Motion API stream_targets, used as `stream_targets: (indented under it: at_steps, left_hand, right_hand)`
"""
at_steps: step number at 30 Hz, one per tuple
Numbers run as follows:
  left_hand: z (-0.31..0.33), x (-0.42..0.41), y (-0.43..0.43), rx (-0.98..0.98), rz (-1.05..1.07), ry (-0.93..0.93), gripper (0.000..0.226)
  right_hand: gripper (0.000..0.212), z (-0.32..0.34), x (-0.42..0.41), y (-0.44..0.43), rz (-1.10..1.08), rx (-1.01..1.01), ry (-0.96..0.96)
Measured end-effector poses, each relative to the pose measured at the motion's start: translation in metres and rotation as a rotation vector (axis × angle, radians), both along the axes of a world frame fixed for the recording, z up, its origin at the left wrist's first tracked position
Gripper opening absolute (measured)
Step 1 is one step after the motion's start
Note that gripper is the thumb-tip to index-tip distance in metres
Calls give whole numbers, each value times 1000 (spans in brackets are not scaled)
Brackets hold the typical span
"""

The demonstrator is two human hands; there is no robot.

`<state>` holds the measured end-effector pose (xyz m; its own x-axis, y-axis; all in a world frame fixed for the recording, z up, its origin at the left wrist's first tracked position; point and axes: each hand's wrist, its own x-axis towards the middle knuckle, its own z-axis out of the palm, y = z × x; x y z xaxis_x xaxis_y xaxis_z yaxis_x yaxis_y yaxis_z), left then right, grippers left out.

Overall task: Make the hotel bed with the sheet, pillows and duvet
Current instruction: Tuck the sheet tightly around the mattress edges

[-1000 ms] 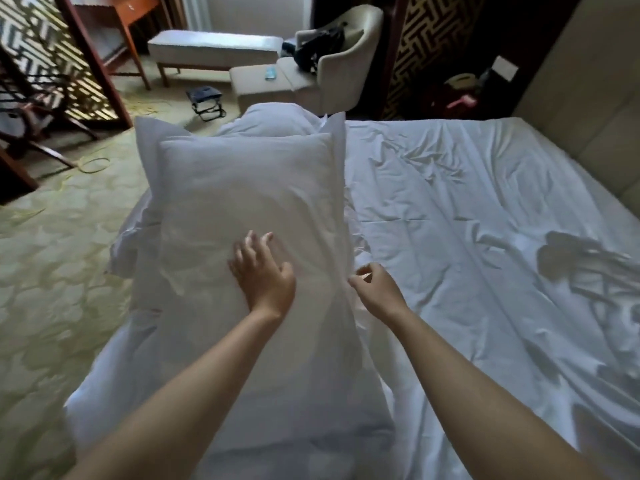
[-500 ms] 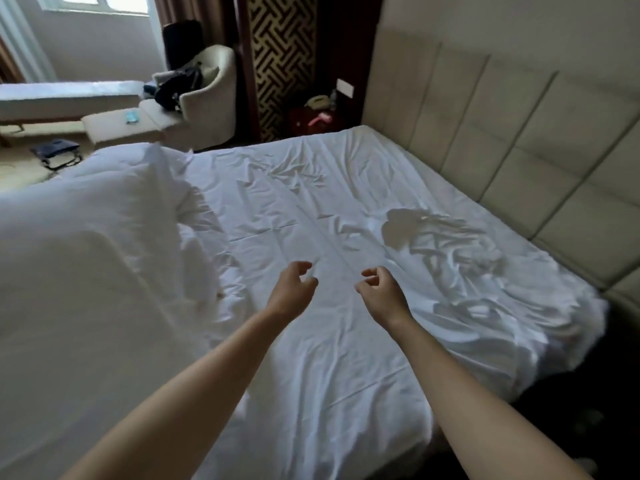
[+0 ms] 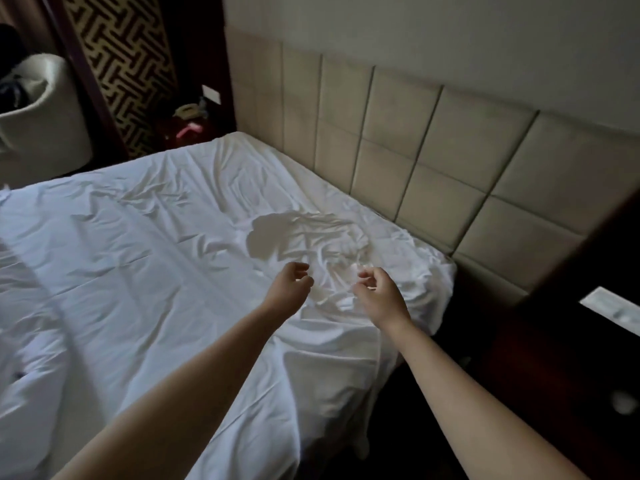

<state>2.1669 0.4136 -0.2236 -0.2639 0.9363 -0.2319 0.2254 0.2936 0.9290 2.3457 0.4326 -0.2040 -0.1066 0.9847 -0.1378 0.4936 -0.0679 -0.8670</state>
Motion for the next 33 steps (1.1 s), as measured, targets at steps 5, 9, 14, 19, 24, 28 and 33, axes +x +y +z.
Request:
stream_targets:
  at_steps: [5,9,14,19,24,28,33]
  left_hand:
    - [-20,53,58,-48,-88,5,38]
    - [-38,88,122,-75,-112,17,39]
    - [-55,125,215,-120,-126,-8,39]
    - [-59,158,302,-185,-147,-6,40]
    - [-71,189,367,-218,-180,-36,41]
    - [-95,211,421,-259,-132,-53,38]
    - [-128,230,482,-331,-14,-41,40]
  right_hand:
    - [19,-18,56,47,-85,-22,-21]
    - [21,-35,94,107,-116,-54,-50]
    - [24,-53,130,200,-140,-120,-90]
    - [27,-55,169,279,-166,-151,-114]
    - [28,-69,202,343,-167,-224,-143]
    - [28,-94,219,407,-138,-268,-169]
    - [28,-143,228,487,30,-369,-225]
